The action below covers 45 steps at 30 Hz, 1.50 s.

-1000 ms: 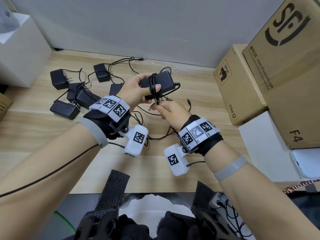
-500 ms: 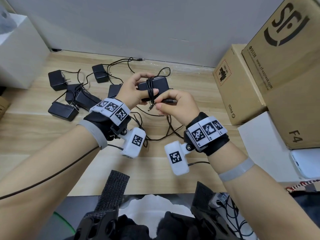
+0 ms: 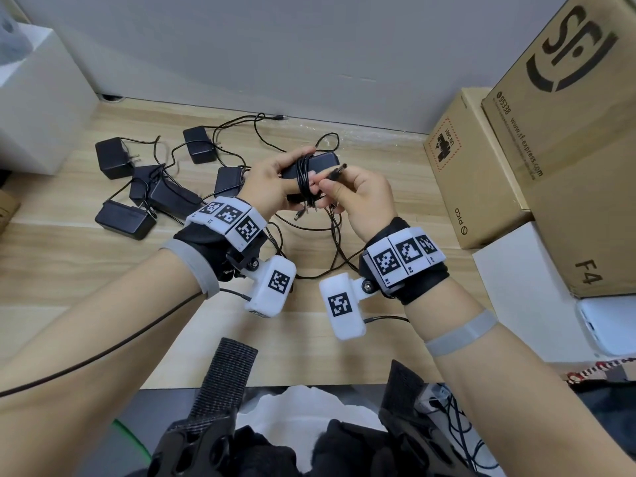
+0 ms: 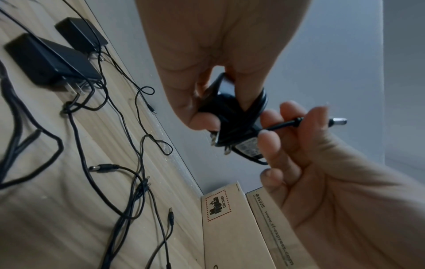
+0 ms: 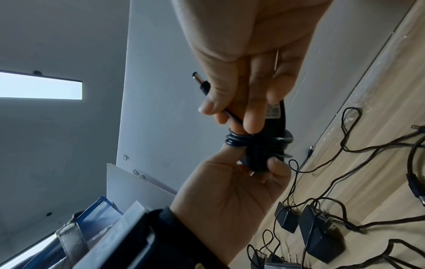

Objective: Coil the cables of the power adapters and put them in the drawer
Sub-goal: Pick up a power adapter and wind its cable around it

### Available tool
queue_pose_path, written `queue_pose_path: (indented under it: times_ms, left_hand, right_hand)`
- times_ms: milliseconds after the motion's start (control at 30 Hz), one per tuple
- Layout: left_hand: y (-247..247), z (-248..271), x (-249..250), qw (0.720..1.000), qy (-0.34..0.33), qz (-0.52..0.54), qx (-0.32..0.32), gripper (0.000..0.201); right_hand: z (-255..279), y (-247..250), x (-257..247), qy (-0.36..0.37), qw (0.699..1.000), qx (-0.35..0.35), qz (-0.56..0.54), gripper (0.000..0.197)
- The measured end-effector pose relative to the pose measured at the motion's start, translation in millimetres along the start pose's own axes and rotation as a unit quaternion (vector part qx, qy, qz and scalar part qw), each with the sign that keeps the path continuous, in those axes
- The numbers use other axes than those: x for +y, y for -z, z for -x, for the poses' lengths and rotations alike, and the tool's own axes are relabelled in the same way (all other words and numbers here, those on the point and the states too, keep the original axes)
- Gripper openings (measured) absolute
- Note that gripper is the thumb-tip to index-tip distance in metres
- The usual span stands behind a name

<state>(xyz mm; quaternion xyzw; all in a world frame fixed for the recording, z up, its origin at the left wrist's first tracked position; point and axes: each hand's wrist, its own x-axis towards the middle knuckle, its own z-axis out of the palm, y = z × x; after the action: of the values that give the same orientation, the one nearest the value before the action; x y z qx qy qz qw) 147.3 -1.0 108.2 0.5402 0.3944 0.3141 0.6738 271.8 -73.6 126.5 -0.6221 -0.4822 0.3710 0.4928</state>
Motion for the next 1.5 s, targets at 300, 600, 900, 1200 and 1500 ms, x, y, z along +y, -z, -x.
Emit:
queue_pose_path:
  times_ms: [300,600,900,1200,1500]
  left_hand:
    - [-4.3,0.4,0.1,0.999,0.003,0.030,-0.042,0.043]
    - [-9.8,-0.4,-2.3,0.999,-0.021,0.050,0.006,0.027]
    - [-8.0,-3.4,-4.6,0.997,-0.018,0.059,0.053,0.029]
    - [-8.3,-2.4,-3.9,0.998,-0.022,0.045,0.034,0.021]
    - [-9.9,-1.7,-3.9,0.997,-0.068,0.006,0.033,0.017]
  right_hand:
    - [-4.6,5.9,-9.2,-0.031,0.997,0.060,0.027,0.018]
    - [-13.7,3.3,-13.9,-0.064,0.994,0.070,0.062,0.021]
    - [-14.7,0.8,-15.6,-0.020,0.979,0.035,0.199,0.026]
    - [-19.9,-7.6,-15.8,-0.019,0.970,0.037,0.241,0.028]
    - [-14.3,-1.8,-15.9,-0.048,0.990,0.101,0.084,0.027]
